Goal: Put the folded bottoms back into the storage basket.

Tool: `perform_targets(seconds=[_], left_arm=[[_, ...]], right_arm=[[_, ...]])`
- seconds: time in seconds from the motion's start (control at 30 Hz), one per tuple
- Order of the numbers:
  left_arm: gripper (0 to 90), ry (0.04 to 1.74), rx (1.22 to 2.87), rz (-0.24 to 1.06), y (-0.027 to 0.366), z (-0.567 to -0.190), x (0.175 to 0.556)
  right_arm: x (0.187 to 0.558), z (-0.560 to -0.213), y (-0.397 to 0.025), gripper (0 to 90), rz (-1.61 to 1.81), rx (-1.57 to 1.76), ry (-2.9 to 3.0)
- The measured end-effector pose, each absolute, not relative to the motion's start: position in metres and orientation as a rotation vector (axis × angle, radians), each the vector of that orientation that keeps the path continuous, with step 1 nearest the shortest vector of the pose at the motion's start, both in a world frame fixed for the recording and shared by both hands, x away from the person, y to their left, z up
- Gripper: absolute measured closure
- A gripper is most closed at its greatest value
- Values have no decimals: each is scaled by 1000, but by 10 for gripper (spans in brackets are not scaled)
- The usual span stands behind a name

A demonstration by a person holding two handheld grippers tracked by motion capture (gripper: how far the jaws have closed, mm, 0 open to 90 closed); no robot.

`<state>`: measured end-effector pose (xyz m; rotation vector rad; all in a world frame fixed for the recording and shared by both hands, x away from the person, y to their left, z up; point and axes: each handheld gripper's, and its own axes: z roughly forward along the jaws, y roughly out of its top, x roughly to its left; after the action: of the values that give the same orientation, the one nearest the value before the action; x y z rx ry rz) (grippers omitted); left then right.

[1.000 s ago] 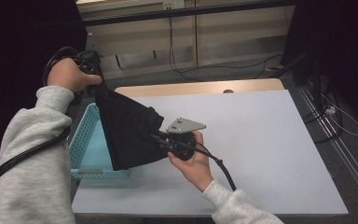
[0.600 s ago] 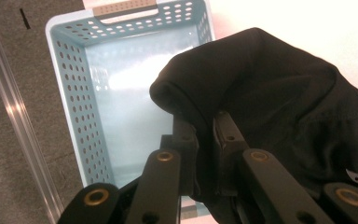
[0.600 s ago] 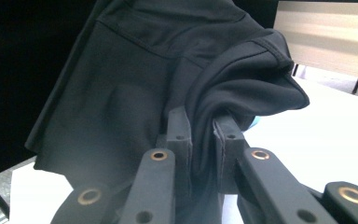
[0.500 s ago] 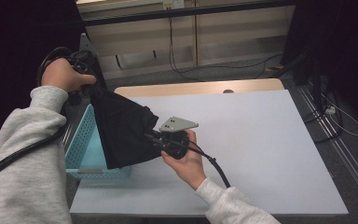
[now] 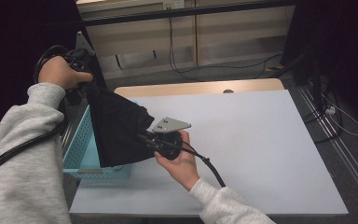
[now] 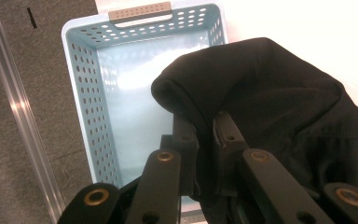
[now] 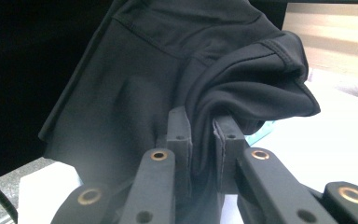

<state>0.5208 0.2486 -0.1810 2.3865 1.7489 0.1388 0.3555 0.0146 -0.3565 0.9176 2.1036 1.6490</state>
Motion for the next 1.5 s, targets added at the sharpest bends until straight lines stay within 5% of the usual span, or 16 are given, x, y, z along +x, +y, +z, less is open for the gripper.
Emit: perform_targets(seconds=[1.5], left_arm=[[821, 1854, 2315, 121, 319, -206, 544]], right_arm=[[373, -364, 81, 795, 1656, 853, 2167]])
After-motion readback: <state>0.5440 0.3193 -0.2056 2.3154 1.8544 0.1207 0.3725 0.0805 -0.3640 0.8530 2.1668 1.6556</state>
